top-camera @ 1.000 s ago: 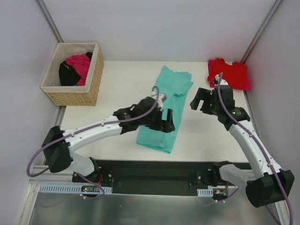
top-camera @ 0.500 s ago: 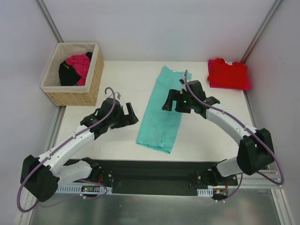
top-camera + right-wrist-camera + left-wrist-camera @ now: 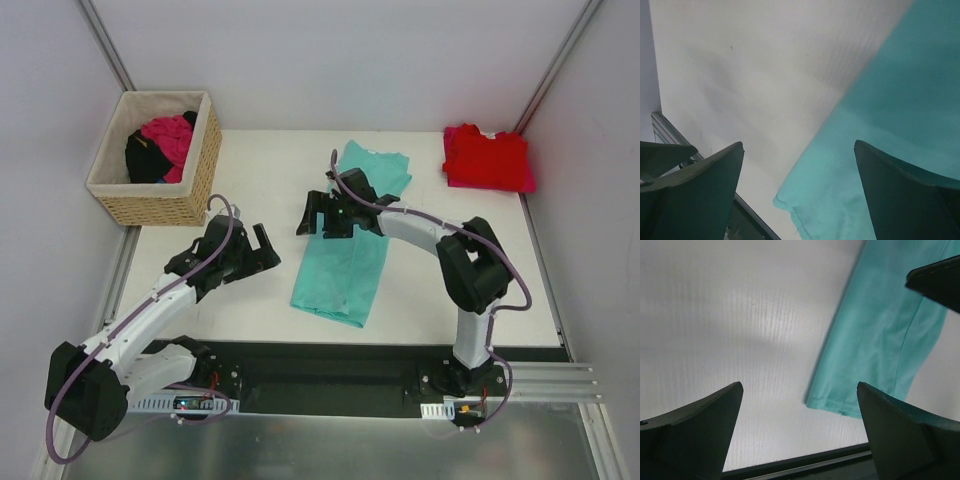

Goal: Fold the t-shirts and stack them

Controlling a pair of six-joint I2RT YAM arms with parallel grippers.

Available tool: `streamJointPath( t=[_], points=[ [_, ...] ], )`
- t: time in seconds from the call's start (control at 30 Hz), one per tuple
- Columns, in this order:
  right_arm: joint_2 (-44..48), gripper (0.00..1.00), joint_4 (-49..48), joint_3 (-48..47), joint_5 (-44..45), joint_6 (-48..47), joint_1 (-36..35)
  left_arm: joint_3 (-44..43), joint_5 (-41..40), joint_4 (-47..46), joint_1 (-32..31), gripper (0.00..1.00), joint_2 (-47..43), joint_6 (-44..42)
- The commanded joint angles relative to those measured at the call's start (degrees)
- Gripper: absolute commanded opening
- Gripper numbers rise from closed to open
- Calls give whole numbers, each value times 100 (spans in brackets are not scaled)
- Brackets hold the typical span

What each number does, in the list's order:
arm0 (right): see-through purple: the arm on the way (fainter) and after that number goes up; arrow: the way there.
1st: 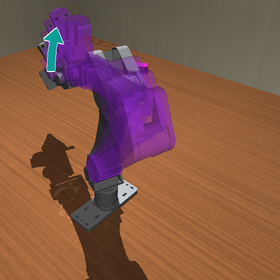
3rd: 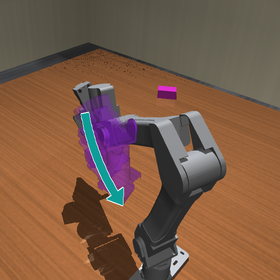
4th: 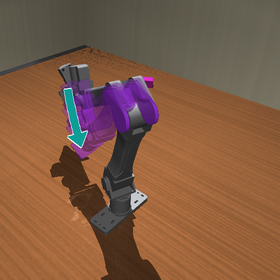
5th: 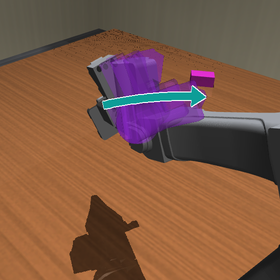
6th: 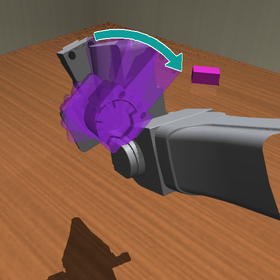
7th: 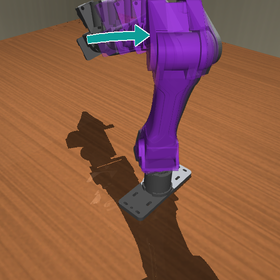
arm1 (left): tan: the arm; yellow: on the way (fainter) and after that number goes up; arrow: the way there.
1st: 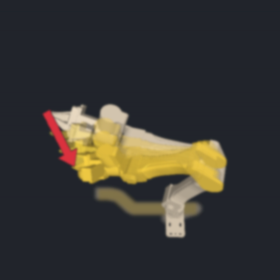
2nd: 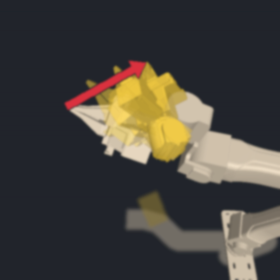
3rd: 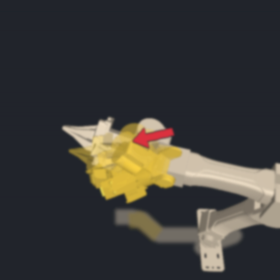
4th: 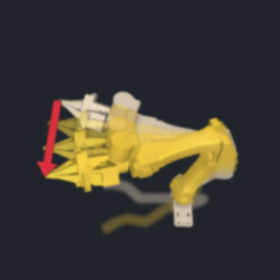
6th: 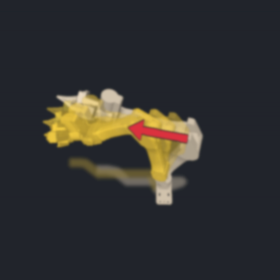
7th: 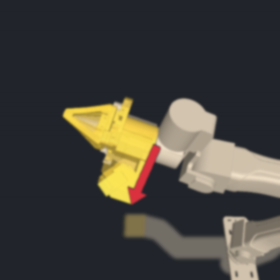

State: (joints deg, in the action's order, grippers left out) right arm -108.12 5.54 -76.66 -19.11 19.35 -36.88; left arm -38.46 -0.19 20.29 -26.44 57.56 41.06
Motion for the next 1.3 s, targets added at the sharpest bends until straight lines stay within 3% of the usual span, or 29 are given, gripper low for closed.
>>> streamJointPath(
  t=[0.0,0.37,0.77,0.93,1.1,1.27],
  points=[
    [-315,97,-334,-34,-189,270,-170,58,132,54,156,98,-201,-71],
    [-263,97,-756,1003,-145,253,-179,31,168,62,279,98,-140,-89],
    [801,97,-906,2727,381,113,-671,5,361,-16,288,98,79,25],
    [836,97,-424,2192,610,-256,-794,189,870,-482,279,96,343,51],
    [993,97,481,812,1039,-836,-838,233,1231,-728,262,96,449,-36],
    [1135,97,694,48,1208,-942,-382,251,1407,-940,253,96,300,-124]
  ],
)
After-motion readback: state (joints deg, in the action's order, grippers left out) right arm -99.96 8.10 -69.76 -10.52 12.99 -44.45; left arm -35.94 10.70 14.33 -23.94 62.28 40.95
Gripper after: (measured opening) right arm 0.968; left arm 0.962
